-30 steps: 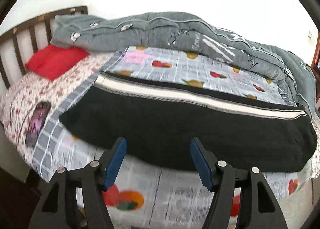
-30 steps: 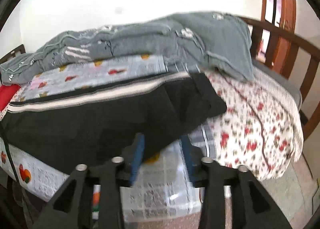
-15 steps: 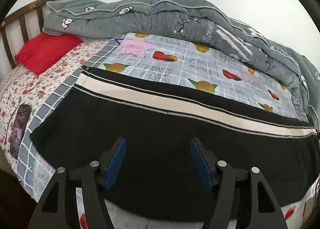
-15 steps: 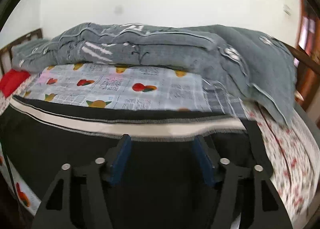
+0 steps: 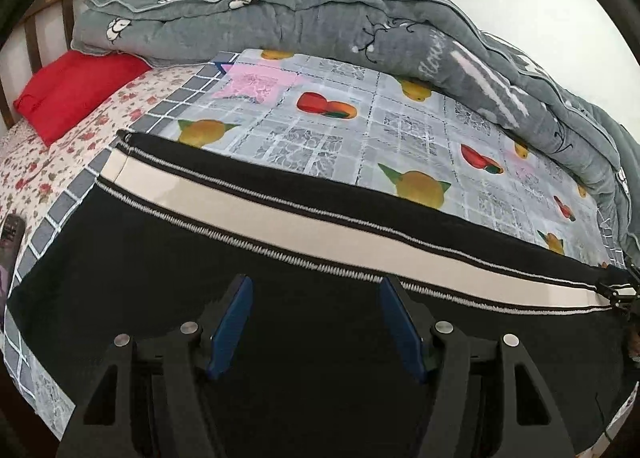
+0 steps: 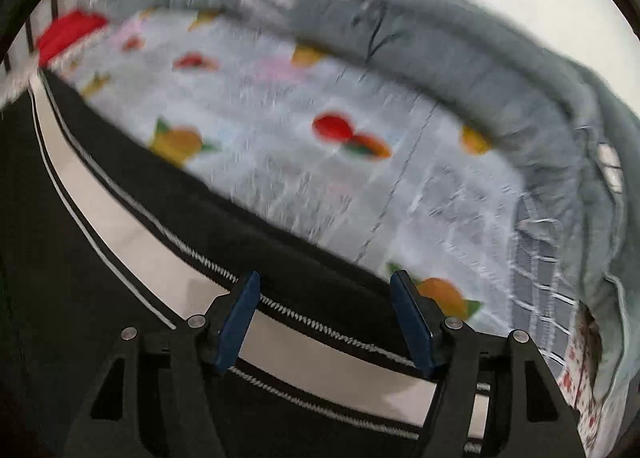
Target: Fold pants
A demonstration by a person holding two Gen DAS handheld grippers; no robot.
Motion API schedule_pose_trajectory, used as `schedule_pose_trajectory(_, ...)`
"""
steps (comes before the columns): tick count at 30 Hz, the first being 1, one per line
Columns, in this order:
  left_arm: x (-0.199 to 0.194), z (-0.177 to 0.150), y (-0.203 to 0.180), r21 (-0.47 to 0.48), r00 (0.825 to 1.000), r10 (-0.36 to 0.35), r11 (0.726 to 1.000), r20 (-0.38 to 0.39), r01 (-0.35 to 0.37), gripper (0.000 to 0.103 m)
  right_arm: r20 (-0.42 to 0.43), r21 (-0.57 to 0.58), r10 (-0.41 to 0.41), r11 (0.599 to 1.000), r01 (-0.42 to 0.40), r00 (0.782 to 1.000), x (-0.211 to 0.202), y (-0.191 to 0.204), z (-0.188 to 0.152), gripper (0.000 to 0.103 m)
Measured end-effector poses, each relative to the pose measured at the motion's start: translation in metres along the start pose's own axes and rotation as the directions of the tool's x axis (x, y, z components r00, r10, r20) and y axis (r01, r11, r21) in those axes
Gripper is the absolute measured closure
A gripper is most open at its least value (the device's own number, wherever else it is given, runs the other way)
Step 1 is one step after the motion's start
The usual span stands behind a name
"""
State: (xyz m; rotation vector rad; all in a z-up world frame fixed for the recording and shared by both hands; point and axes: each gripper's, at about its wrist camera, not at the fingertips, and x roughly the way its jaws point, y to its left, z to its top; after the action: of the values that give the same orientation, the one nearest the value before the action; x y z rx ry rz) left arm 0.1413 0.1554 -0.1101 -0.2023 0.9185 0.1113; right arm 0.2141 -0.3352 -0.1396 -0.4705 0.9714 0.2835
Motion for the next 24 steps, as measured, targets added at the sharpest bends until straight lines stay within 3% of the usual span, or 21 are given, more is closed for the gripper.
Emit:
schedule_pose_trajectory(1,0.0,0.001,-0.001,0.003,1.0,0.004,1.0,0.009,-0.004,0.039,0.011,-0.006,0.006,1.0,-0.006,1.0,-0.001,0.001,-0.002,0.04)
schedule_pose_trajectory(2,0.0,0.002,-0.001,0.003,1.0,0.005,1.0,0.013,-0.005,0.039,0.011,-0.011,0.03,0.999,-0.03,0.999,-0.002,0.001,-0.003,0.062)
schedule_pose_trajectory(3,0.001,0.003,0.0,-0.002,1.0,0.003,1.0,0.008,-0.003,0.039,0.007,-0.011,0.053,0.999,-0.053,0.999,-0.003,0.002,-0.005,0.097)
schedule_pose_trajectory(7,-0.005,0.003,0.009,0.0,1.0,0.011,1.0,0.018,-0.011,0.039,0.047,-0.068,-0.017,0.997,0.02,0.999,-0.017,0.016,-0.011,0.099)
schedule_pose_trajectory(12,-0.015,0.007,0.036,-0.003,0.994,0.1,0.995,0.047,-0.1,0.039,0.122,0.043,0.001,0.999,-0.007,0.993,-0.033,-0.003,-0.002,0.099)
schedule_pose_trajectory(15,-0.009,0.018,0.057,-0.001,0.982,0.182,0.983,0.041,-0.182,0.039,0.076,0.048,-0.035,0.998,0.031,0.997,-0.01,0.005,-0.002,0.099)
schedule_pose_trajectory(18,0.003,0.032,0.082,-0.023,0.982,0.187,0.982,0.023,-0.187,0.039,0.062,0.062,-0.067,0.996,0.063,0.996,0.002,0.01,-0.005,0.099)
schedule_pose_trajectory(24,0.03,0.064,0.118,-0.062,0.979,0.205,0.977,-0.01,-0.205,0.039,0.043,0.141,-0.099,0.986,0.092,0.994,-0.022,-0.001,-0.005,0.09)
